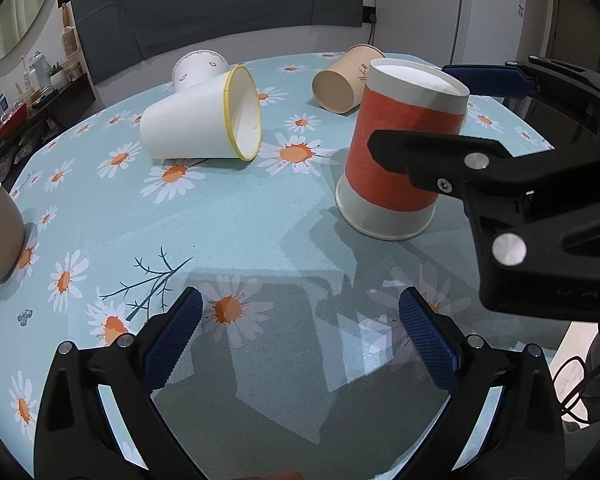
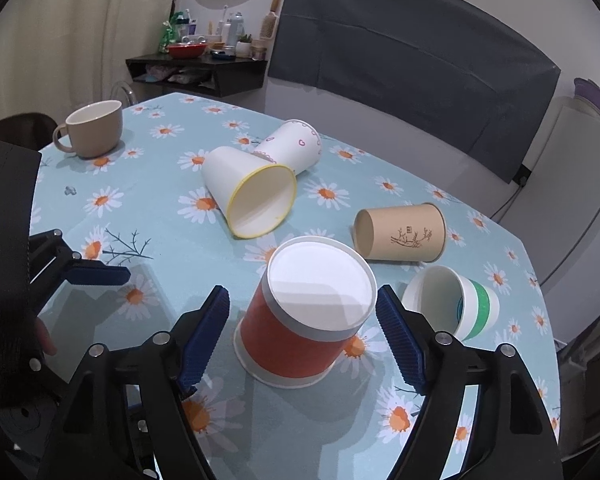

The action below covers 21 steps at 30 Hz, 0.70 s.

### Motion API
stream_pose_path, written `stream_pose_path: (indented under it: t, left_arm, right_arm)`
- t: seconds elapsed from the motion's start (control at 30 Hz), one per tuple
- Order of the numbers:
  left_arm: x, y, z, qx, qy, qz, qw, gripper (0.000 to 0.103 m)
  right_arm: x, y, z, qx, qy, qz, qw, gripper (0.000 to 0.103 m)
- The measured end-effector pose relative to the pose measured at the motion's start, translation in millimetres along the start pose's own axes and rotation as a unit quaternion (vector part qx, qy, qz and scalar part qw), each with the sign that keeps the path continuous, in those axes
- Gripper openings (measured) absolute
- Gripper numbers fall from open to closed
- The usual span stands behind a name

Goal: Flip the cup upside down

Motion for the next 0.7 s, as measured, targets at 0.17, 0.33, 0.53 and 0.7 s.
stream_pose_path:
  t: [0.17,0.33,0.53,0.7]
  left_arm:
    - [-0.7,-1.6,0.4,-0.008,-0.005,0.006,0.9999,0.097]
    - [-2.9,-0.8,-0.5,-0.014,-0.017,0.015,0.9997,0.097]
    - [-5.5,-9.0,-3.5,-0.028,-0.038,0.044,0.9979,0.097]
    - [-9.8,-13.4,-9.3,-0.048,-0.067,0.064,0.9945,0.097]
  right_arm:
    - [1.9,-14.9,3.5,-0.013,0.015,0.021,1.0,0.083]
    - [6.6,-35.5,15.9,-0.022,0.042,0.061,0.997,0.087]
    - [22.2,-43.6,39.4,-0.031,0.092,0.099,0.99,0.088]
    - [36.1,-33.8,56.2,-0.025,0.129,0.093,0.987,0.089]
Point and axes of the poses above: each gripper's, at about its wrist camera, not at the fingertips, and y roughly the way its jaws point, z to its right, x to its underside, the point moved 4 cm from there along y, roughly the way its jaws point, and after that the axes turned 14 degrees about -x, right-handed, at the moved point
